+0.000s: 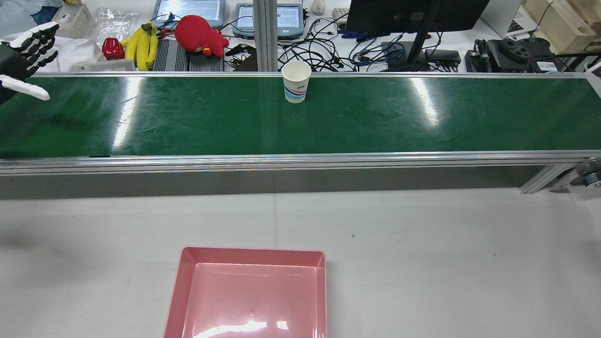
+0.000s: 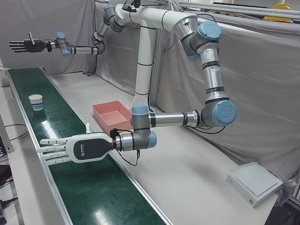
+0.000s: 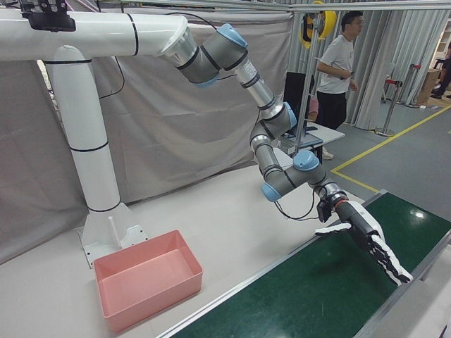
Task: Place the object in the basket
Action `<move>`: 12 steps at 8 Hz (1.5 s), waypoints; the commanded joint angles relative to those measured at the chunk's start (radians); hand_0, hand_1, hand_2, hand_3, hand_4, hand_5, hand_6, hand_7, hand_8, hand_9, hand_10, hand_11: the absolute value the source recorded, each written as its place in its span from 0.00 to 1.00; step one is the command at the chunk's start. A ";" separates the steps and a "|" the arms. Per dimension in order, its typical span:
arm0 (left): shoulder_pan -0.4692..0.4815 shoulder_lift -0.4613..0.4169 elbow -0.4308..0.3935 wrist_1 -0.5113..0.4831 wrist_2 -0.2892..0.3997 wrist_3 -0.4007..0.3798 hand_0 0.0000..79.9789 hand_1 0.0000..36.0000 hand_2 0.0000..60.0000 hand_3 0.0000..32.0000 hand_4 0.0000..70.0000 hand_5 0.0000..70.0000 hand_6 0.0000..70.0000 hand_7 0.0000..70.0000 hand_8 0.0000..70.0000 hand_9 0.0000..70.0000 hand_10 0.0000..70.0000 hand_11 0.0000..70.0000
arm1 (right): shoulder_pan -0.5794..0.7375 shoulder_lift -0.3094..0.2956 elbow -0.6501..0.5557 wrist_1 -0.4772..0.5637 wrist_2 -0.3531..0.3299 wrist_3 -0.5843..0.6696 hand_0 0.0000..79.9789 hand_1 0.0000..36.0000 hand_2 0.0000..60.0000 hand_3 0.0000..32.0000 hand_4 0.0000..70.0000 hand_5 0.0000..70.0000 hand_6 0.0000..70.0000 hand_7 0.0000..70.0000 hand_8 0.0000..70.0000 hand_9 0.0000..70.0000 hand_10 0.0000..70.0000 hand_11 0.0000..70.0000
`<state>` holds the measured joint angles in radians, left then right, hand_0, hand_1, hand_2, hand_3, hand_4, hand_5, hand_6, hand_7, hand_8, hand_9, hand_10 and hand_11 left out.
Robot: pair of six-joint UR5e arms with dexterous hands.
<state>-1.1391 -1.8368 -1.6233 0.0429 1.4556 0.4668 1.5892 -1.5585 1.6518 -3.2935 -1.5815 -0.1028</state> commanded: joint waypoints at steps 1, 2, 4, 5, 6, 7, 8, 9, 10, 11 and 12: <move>-0.001 -0.001 -0.004 0.002 0.000 -0.005 0.68 0.25 0.00 0.08 0.01 0.20 0.00 0.00 0.00 0.00 0.03 0.06 | 0.000 0.000 -0.001 0.000 0.000 0.000 0.00 0.00 0.00 0.00 0.00 0.00 0.00 0.00 0.00 0.00 0.00 0.00; -0.001 -0.002 -0.004 0.003 0.000 -0.004 0.68 0.25 0.00 0.09 0.01 0.19 0.00 0.00 0.00 0.00 0.03 0.06 | 0.000 0.000 -0.001 0.000 0.000 0.000 0.00 0.00 0.00 0.00 0.00 0.00 0.00 0.00 0.00 0.00 0.00 0.00; -0.001 -0.001 -0.003 0.005 0.000 -0.004 0.68 0.25 0.00 0.09 0.01 0.19 0.00 0.00 0.00 0.00 0.03 0.07 | 0.000 0.000 -0.001 0.000 0.000 0.000 0.00 0.00 0.00 0.00 0.00 0.00 0.00 0.00 0.00 0.00 0.00 0.00; -0.001 -0.002 -0.003 0.005 0.000 -0.004 0.68 0.25 0.00 0.09 0.01 0.19 0.00 0.00 0.00 0.00 0.03 0.07 | 0.000 0.000 -0.001 0.000 0.000 0.000 0.00 0.00 0.00 0.00 0.00 0.00 0.00 0.00 0.00 0.00 0.00 0.00; -0.002 -0.002 -0.004 0.005 0.000 -0.005 0.68 0.25 0.00 0.09 0.01 0.19 0.00 0.00 0.00 0.00 0.03 0.07 | 0.000 0.000 -0.001 0.000 0.000 0.000 0.00 0.00 0.00 0.00 0.00 0.00 0.00 0.00 0.00 0.00 0.00 0.00; -0.002 -0.002 -0.004 0.005 0.000 -0.005 0.68 0.25 0.00 0.09 0.01 0.20 0.00 0.00 0.00 0.00 0.03 0.07 | 0.000 0.000 -0.001 0.000 0.000 0.000 0.00 0.00 0.00 0.00 0.00 0.00 0.00 0.00 0.00 0.00 0.00 0.00; -0.001 -0.002 -0.004 0.005 0.000 -0.005 0.68 0.25 0.00 0.09 0.02 0.20 0.00 0.00 0.00 0.00 0.03 0.07 | 0.000 0.000 -0.001 0.000 0.000 0.000 0.00 0.00 0.00 0.00 0.00 0.00 0.00 0.00 0.00 0.00 0.00 0.00; -0.002 -0.002 -0.003 0.005 0.000 -0.005 0.67 0.24 0.00 0.09 0.02 0.20 0.00 0.00 0.00 0.00 0.03 0.07 | 0.000 0.000 -0.001 0.000 0.000 -0.002 0.00 0.00 0.00 0.00 0.00 0.00 0.00 0.00 0.00 0.00 0.00 0.00; -0.002 -0.002 -0.003 0.005 0.000 -0.005 0.67 0.24 0.00 0.09 0.01 0.20 0.00 0.00 0.00 0.00 0.03 0.07 | 0.000 0.000 -0.001 0.000 0.000 0.000 0.00 0.00 0.00 0.00 0.00 0.00 0.00 0.00 0.00 0.00 0.00 0.00; -0.002 -0.002 -0.003 0.005 0.000 -0.005 0.67 0.24 0.00 0.10 0.01 0.19 0.00 0.00 0.00 0.00 0.03 0.07 | 0.000 0.000 -0.001 0.000 0.000 0.000 0.00 0.00 0.00 0.00 0.00 0.00 0.00 0.00 0.00 0.00 0.00 0.00; -0.002 -0.002 -0.003 0.005 0.000 -0.005 0.67 0.24 0.00 0.09 0.01 0.19 0.00 0.00 0.00 0.00 0.03 0.07 | 0.000 0.000 -0.001 0.000 0.000 0.000 0.00 0.00 0.00 0.00 0.00 0.00 0.00 0.00 0.00 0.00 0.00 0.00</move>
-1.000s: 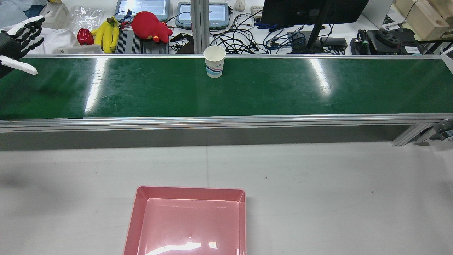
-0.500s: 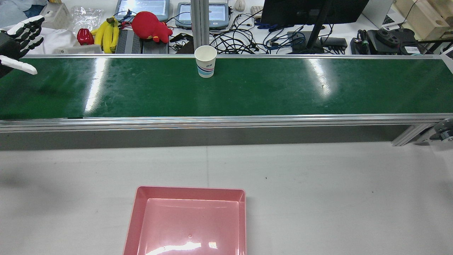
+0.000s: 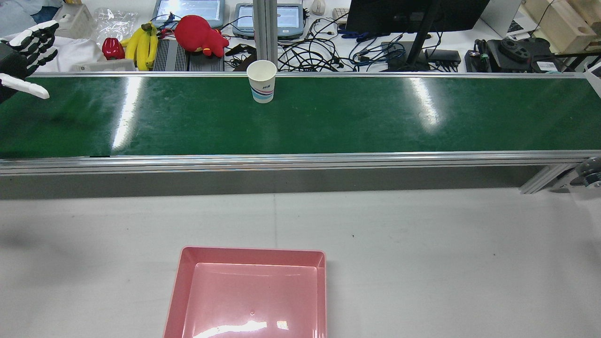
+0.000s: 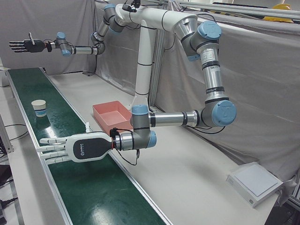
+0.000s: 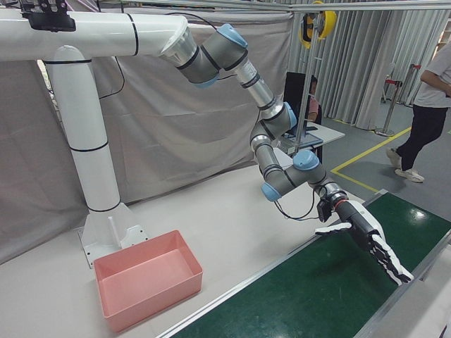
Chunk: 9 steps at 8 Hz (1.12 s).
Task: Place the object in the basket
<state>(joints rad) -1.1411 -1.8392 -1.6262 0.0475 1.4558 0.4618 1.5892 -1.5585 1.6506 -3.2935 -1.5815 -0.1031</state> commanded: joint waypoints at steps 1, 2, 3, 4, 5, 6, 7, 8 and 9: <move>-0.002 0.000 0.000 0.000 0.000 0.000 0.67 0.24 0.00 0.09 0.01 0.19 0.00 0.00 0.00 0.00 0.03 0.06 | 0.000 0.000 0.000 0.000 0.000 0.000 0.00 0.00 0.00 0.00 0.00 0.00 0.00 0.00 0.00 0.00 0.00 0.00; -0.002 0.002 -0.001 0.000 0.000 -0.002 0.67 0.24 0.00 0.11 0.01 0.19 0.00 0.00 0.00 0.00 0.03 0.07 | 0.000 0.000 0.000 0.000 0.000 0.000 0.00 0.00 0.00 0.00 0.00 0.00 0.00 0.00 0.00 0.00 0.00 0.00; -0.002 0.000 -0.001 0.000 0.000 -0.002 0.67 0.24 0.00 0.11 0.01 0.20 0.00 0.00 0.00 0.00 0.03 0.06 | 0.000 0.000 0.000 0.000 0.000 0.000 0.00 0.00 0.00 0.00 0.00 0.00 0.00 0.00 0.00 0.00 0.00 0.00; -0.002 0.000 -0.001 0.002 0.000 -0.002 0.67 0.24 0.00 0.10 0.01 0.19 0.00 0.00 0.00 0.00 0.03 0.07 | 0.000 0.000 0.000 0.000 0.000 0.000 0.00 0.00 0.00 0.00 0.00 0.00 0.00 0.00 0.00 0.00 0.00 0.00; 0.000 0.002 -0.001 0.000 0.000 0.000 0.67 0.24 0.00 0.11 0.01 0.19 0.00 0.00 0.00 0.00 0.03 0.07 | 0.000 0.000 0.000 0.000 0.000 0.000 0.00 0.00 0.00 0.00 0.00 0.00 0.00 0.00 0.00 0.00 0.00 0.00; 0.000 0.005 0.000 0.000 0.000 0.000 0.67 0.24 0.00 0.11 0.01 0.20 0.00 0.00 0.00 0.00 0.03 0.07 | 0.000 0.000 0.000 0.000 0.000 -0.001 0.00 0.00 0.00 0.00 0.00 0.00 0.00 0.00 0.00 0.00 0.00 0.00; 0.001 0.006 0.000 0.000 0.000 0.005 0.67 0.24 0.00 0.11 0.01 0.19 0.00 0.00 0.00 0.00 0.03 0.07 | 0.000 0.000 0.000 0.000 0.000 0.000 0.00 0.00 0.00 0.00 0.00 0.00 0.00 0.00 0.00 0.00 0.00 0.00; 0.001 0.008 0.000 0.000 0.000 0.005 0.67 0.24 0.00 0.11 0.01 0.20 0.00 0.00 0.00 0.00 0.03 0.07 | 0.000 0.000 0.000 0.000 0.000 0.000 0.00 0.00 0.00 0.00 0.00 0.00 0.00 0.00 0.00 0.00 0.00 0.00; 0.003 0.005 -0.001 0.002 0.000 0.002 0.67 0.23 0.00 0.10 0.01 0.20 0.00 0.00 0.00 0.00 0.03 0.07 | 0.000 0.000 0.000 0.000 0.000 0.000 0.00 0.00 0.00 0.00 0.00 0.00 0.00 0.00 0.00 0.00 0.00 0.00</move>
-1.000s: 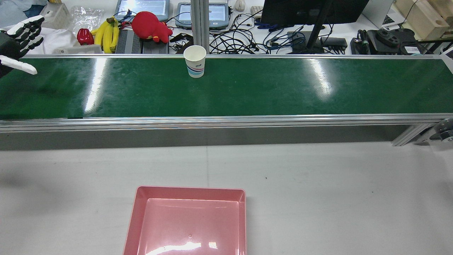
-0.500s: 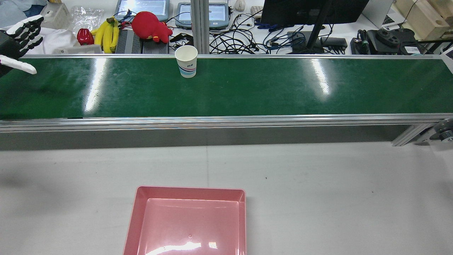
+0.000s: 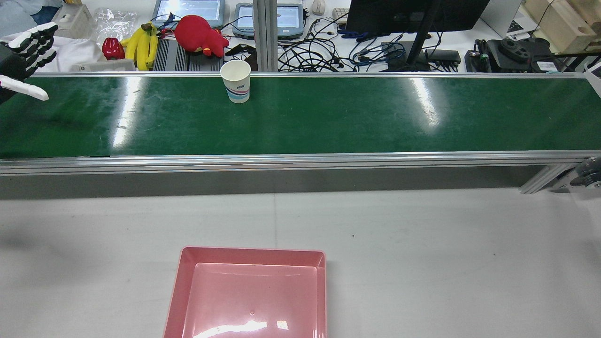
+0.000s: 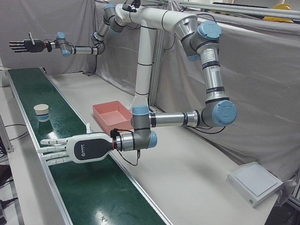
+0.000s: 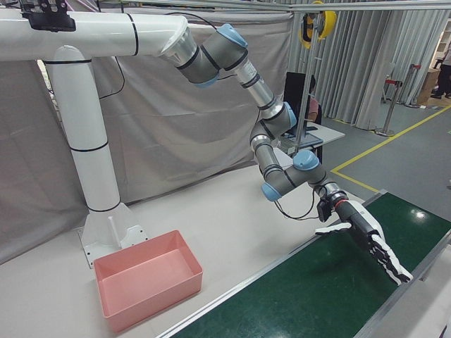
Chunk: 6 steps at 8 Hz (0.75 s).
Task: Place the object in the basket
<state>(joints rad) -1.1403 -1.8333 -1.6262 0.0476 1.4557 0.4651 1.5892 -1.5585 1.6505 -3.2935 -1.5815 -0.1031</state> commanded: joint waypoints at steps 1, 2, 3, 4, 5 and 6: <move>0.002 -0.004 -0.001 0.001 -0.002 -0.003 0.67 0.23 0.00 0.11 0.01 0.20 0.00 0.00 0.00 0.00 0.03 0.07 | 0.000 0.000 0.000 0.000 0.000 0.000 0.00 0.00 0.00 0.00 0.00 0.00 0.00 0.00 0.00 0.00 0.00 0.00; 0.005 -0.006 -0.001 0.000 -0.002 -0.002 0.67 0.23 0.00 0.10 0.01 0.21 0.00 0.00 0.00 0.00 0.03 0.07 | 0.000 0.000 0.000 0.000 0.000 0.000 0.00 0.00 0.00 0.00 0.00 0.00 0.00 0.00 0.00 0.00 0.00 0.00; 0.005 -0.004 -0.001 0.000 -0.002 -0.002 0.67 0.23 0.00 0.09 0.01 0.20 0.00 0.00 0.00 0.00 0.03 0.07 | 0.000 0.000 0.000 0.000 0.000 0.000 0.00 0.00 0.00 0.00 0.00 0.00 0.00 0.00 0.00 0.00 0.00 0.00; 0.005 -0.004 -0.001 0.000 -0.002 -0.003 0.67 0.23 0.00 0.10 0.01 0.20 0.00 0.00 0.00 0.00 0.03 0.07 | 0.000 0.000 0.000 0.000 0.000 0.000 0.00 0.00 0.00 0.00 0.00 0.00 0.00 0.00 0.00 0.00 0.00 0.00; 0.005 -0.007 -0.003 0.001 -0.002 -0.003 0.67 0.24 0.00 0.09 0.01 0.20 0.00 0.00 0.00 0.00 0.03 0.07 | 0.000 0.000 0.000 0.000 0.000 0.000 0.00 0.00 0.00 0.00 0.00 0.00 0.00 0.00 0.00 0.00 0.00 0.00; 0.005 -0.008 -0.003 0.001 -0.002 -0.003 0.67 0.24 0.00 0.10 0.01 0.20 0.00 0.00 0.00 0.00 0.03 0.07 | 0.000 0.000 0.000 0.000 0.000 0.000 0.00 0.00 0.00 0.00 0.00 0.00 0.00 0.00 0.00 0.00 0.00 0.00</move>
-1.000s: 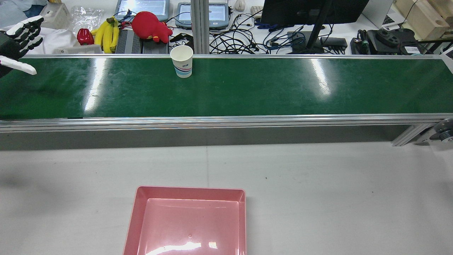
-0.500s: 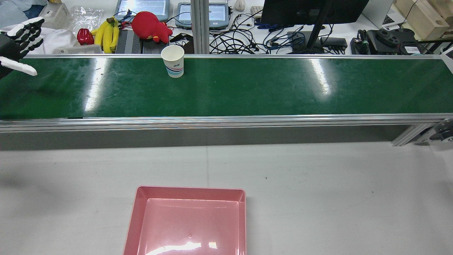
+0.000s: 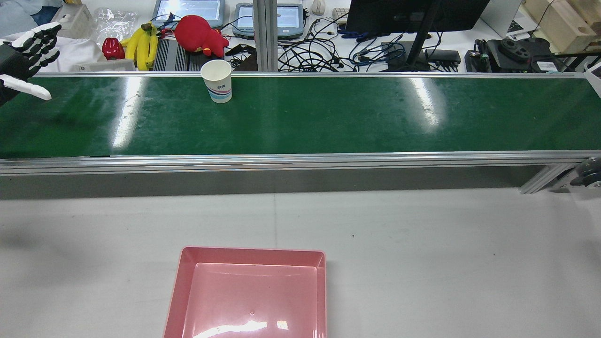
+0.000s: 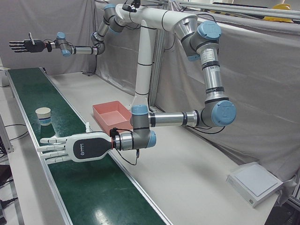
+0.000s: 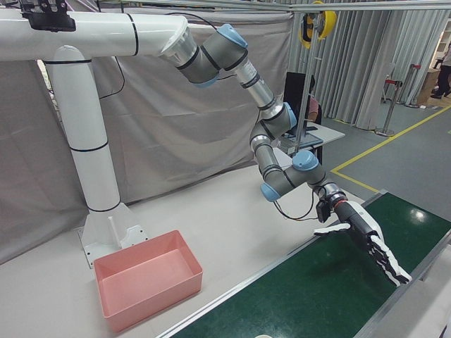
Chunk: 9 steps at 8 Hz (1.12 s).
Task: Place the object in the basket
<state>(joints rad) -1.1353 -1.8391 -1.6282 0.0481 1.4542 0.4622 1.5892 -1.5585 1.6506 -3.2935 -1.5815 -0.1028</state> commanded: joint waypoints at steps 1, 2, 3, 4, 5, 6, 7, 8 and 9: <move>0.000 -0.002 0.001 0.001 0.000 -0.002 0.67 0.23 0.00 0.10 0.01 0.20 0.00 0.00 0.00 0.00 0.03 0.07 | 0.000 0.000 0.000 0.000 0.000 0.000 0.00 0.00 0.00 0.00 0.00 0.00 0.00 0.00 0.00 0.00 0.00 0.00; -0.001 0.000 0.001 0.001 0.000 0.000 0.67 0.23 0.00 0.10 0.01 0.20 0.00 0.00 0.00 0.00 0.03 0.07 | 0.000 0.000 0.000 0.000 0.000 0.000 0.00 0.00 0.00 0.00 0.00 0.00 0.00 0.00 0.00 0.00 0.00 0.00; -0.001 0.003 0.001 0.001 0.000 0.000 0.67 0.23 0.00 0.09 0.01 0.20 0.00 0.00 0.00 0.00 0.03 0.07 | 0.000 0.000 0.000 0.000 0.000 0.000 0.00 0.00 0.00 0.00 0.00 0.00 0.00 0.00 0.00 0.00 0.00 0.00; -0.001 0.003 0.001 0.001 0.000 -0.002 0.67 0.23 0.00 0.11 0.01 0.19 0.00 0.00 0.00 0.00 0.03 0.07 | 0.000 0.000 0.000 0.000 0.000 0.000 0.00 0.00 0.00 0.00 0.00 0.00 0.00 0.00 0.00 0.00 0.00 0.00; -0.001 0.000 0.001 0.001 0.000 -0.003 0.67 0.24 0.00 0.11 0.01 0.20 0.00 0.00 0.00 0.00 0.03 0.07 | 0.000 0.000 0.000 0.000 0.000 0.000 0.00 0.00 0.00 0.00 0.00 0.00 0.00 0.00 0.00 0.00 0.00 0.00; -0.001 -0.002 -0.001 0.001 0.000 -0.004 0.67 0.24 0.00 0.11 0.00 0.19 0.00 0.00 0.00 0.00 0.03 0.07 | 0.000 0.000 -0.002 0.000 0.000 0.000 0.00 0.00 0.00 0.00 0.00 0.00 0.00 0.00 0.00 0.00 0.00 0.00; -0.001 -0.002 0.001 0.001 0.000 -0.002 0.67 0.24 0.00 0.11 0.00 0.21 0.00 0.00 0.00 0.00 0.03 0.07 | 0.000 0.000 0.000 0.000 0.000 0.000 0.00 0.00 0.00 0.00 0.00 0.00 0.00 0.00 0.00 0.00 0.00 0.00; -0.003 -0.002 0.001 0.001 0.000 -0.002 0.67 0.23 0.00 0.09 0.01 0.20 0.00 0.00 0.00 0.00 0.03 0.07 | 0.000 0.000 0.000 0.000 0.000 0.000 0.00 0.00 0.00 0.00 0.00 0.00 0.00 0.00 0.00 0.00 0.00 0.00; 0.000 -0.002 0.001 0.001 0.000 0.000 0.67 0.23 0.00 0.09 0.01 0.21 0.00 0.00 0.00 0.00 0.03 0.07 | 0.000 0.000 0.000 0.000 0.000 0.000 0.00 0.00 0.00 0.00 0.00 0.00 0.00 0.00 0.00 0.00 0.00 0.00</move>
<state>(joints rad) -1.1373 -1.8403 -1.6279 0.0491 1.4542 0.4598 1.5892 -1.5585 1.6502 -3.2935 -1.5815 -0.1028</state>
